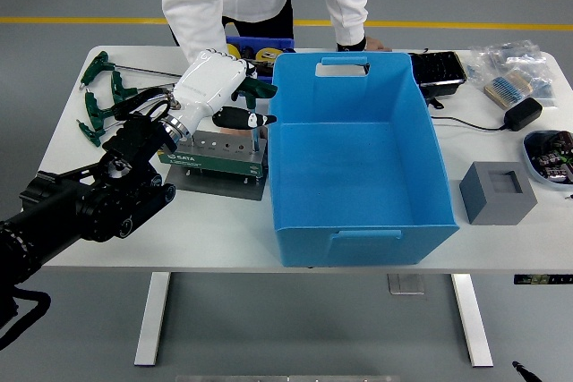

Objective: Lift tool from toolbox,place it in box,lift tool from toolbox,place it in box

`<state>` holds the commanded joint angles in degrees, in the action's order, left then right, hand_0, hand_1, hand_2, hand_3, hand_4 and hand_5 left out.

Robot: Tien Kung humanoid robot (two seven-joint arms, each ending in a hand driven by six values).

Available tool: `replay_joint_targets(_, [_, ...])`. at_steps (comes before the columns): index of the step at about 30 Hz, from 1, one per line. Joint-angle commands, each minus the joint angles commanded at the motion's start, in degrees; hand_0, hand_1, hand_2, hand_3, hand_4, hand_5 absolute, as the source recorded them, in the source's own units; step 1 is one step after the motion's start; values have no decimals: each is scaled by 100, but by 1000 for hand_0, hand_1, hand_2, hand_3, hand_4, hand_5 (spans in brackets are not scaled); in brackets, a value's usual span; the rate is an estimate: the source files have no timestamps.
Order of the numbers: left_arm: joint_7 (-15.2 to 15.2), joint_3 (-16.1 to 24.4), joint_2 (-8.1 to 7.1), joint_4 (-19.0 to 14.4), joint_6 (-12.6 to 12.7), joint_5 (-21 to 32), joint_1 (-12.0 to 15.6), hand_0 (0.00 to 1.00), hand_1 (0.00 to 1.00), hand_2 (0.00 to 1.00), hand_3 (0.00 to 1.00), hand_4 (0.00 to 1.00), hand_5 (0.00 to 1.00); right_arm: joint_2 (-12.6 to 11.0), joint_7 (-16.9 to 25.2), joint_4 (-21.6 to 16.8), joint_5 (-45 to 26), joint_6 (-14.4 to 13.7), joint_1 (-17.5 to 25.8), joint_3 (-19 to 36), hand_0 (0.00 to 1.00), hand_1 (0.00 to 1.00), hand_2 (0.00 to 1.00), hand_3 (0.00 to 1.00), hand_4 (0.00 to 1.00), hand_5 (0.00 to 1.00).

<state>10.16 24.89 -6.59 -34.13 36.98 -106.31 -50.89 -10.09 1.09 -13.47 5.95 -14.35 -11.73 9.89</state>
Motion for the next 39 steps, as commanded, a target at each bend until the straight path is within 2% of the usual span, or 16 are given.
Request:
replay_joint_targets(1, [-7,-6,-1,11,0,7,-5,258,147,211,253,998,589,-1,-3,-1,9,1,-4,3,664,640,706,576,834,747])
replay_joint_targets(2, [-17,-14,-1,21,0,10,-10,229,110,182,210,998,576,-1,-6,-3,17,2,-9,6,664,641,706,575,833,746])
replay_joint_targets(14, [-85,-40,-1,153,0,226,-21,192,65,137,163,998,584,-12,5,-14,-6,6,-61,-15,665,640,708,576,834,747])
replay_joint_targets(26, [-275,-39,45,214,0,549,10,196,51,132,170,995,565,-13,4,-18,2,9,-81,-14,663,641,707,576,833,747])
replay_joint_targets(37, [-309,-73,136,258,0,947,23,171,37,107,141,980,558,-13,-10,-19,49,8,-73,9,663,640,707,575,833,747])
replay_joint_targets(38, [-298,-74,140,261,0,985,21,141,14,76,97,934,620,-13,-11,-19,52,8,-72,12,663,640,707,576,834,747])
replay_joint_targets(39, [-278,-74,143,263,0,1030,20,141,14,76,97,934,620,-13,-12,-19,55,8,-72,14,663,640,707,576,834,747])
